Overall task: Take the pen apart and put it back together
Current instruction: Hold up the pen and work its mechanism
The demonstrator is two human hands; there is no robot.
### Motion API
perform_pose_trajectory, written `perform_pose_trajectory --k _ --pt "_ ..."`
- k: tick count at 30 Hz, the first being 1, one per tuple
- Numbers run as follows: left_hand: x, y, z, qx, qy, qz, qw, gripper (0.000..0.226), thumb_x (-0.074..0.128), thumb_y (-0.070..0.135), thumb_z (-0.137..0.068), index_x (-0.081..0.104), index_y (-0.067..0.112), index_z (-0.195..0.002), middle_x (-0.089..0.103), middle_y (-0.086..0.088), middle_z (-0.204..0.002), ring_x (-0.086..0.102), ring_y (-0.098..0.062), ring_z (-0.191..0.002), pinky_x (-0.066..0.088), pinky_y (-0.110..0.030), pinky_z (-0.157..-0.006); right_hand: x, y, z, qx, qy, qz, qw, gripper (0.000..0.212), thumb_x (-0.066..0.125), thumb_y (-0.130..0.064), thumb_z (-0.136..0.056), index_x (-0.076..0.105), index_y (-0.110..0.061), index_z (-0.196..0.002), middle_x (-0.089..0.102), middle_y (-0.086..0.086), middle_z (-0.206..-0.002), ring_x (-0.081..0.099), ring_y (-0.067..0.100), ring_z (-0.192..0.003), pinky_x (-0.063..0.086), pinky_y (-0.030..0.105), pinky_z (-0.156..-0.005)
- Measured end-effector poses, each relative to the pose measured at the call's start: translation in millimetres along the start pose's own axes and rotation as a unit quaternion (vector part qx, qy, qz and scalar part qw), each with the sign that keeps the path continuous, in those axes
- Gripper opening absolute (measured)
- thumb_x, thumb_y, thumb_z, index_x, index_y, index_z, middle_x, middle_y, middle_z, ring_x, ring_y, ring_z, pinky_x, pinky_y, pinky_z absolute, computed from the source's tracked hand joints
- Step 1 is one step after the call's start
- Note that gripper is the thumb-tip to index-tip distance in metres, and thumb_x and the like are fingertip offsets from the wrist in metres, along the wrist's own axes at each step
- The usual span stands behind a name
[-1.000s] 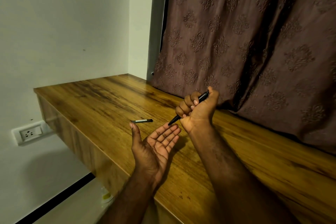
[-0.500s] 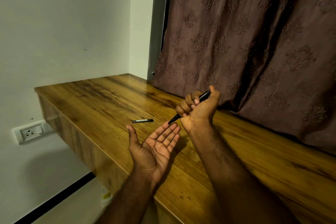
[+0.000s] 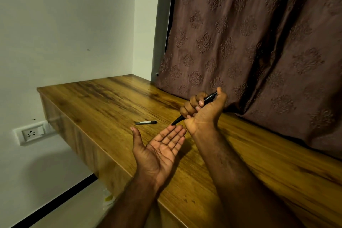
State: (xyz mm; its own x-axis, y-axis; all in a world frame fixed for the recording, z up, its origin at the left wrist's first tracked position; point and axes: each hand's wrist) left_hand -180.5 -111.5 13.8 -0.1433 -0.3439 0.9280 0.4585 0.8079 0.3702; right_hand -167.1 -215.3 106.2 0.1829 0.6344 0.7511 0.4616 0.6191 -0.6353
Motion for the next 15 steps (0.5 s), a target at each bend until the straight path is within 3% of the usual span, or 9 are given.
perform_pose_trajectory --k 15 --pt "-0.5 0.8 0.2 0.0 0.0 -0.002 1.0 0.107 0.037 0.083 -0.074 0.052 -0.01 -0.124 0.061 -0.033 -0.122 0.064 -0.04 -0.11 0.044 -0.047 -0.098 1.4 0.2 1.3 -0.003 -0.028 0.016 0.999 0.058 0.029 -0.057 -0.089 0.027 -0.015 -0.049 0.018 -0.003 -0.038 0.009 0.012 -0.033 0.012 0.016 -0.044"
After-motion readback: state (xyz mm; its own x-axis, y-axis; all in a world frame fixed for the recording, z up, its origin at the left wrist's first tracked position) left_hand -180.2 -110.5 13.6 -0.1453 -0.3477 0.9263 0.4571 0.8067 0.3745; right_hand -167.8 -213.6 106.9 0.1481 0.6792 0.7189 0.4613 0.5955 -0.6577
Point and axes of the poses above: each hand's wrist, its own z-axis away from the middle knuckle, its own x-axis out of the palm, y = z × x
